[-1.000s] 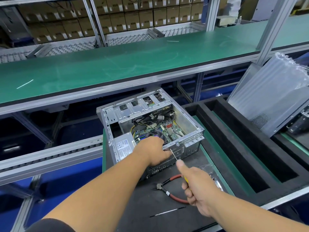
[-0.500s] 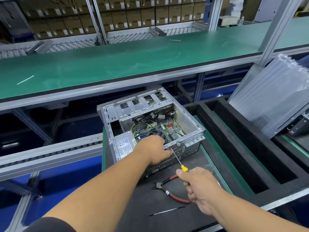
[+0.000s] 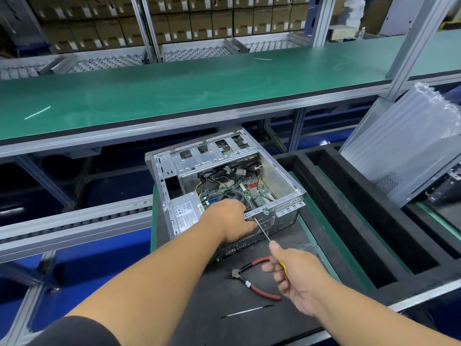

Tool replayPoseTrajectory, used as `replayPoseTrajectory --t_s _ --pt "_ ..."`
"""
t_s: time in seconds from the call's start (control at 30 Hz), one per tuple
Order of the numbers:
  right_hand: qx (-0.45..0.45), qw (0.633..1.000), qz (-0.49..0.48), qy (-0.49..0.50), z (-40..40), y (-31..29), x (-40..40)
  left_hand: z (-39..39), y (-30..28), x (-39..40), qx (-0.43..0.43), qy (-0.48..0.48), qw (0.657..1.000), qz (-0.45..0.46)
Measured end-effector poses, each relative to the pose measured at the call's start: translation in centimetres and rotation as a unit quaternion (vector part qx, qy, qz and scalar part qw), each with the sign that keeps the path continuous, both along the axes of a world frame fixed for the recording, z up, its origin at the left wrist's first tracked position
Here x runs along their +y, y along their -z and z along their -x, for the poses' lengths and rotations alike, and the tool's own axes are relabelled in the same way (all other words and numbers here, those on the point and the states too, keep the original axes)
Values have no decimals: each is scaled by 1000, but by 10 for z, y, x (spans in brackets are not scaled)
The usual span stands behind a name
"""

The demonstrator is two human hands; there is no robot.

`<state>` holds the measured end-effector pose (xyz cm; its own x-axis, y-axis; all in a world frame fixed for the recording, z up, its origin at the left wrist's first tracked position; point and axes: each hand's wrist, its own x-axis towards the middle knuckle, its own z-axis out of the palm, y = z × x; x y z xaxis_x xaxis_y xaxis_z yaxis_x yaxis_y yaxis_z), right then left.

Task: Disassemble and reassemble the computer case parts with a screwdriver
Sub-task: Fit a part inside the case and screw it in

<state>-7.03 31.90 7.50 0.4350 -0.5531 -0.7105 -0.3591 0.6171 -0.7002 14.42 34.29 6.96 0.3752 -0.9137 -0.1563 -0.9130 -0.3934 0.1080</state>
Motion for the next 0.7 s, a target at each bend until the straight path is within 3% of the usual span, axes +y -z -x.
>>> replayPoseTrajectory --t_s 0.1,0.27,0.4,0.53,0.63,0.7 --pt "7 998 -53 -28 0 -3 3 0 -1 1 2 1 1000 1" --pt "-2 1000 -21 -16 -2 -8 0 1 -2 0 0 8 1000 -7" --pt "32 992 114 -39 -1 -5 0 -1 1 -1 0 8 1000 -2" --pt "127 936 323 -57 3 -5 -1 -2 5 -1 0 5 1000 4" --pt "185 903 378 -83 2 -3 -1 -3 6 -2 4 5 1000 7" --pt "182 905 377 -79 1 0 0 -3 6 -2 4 6 1000 7"
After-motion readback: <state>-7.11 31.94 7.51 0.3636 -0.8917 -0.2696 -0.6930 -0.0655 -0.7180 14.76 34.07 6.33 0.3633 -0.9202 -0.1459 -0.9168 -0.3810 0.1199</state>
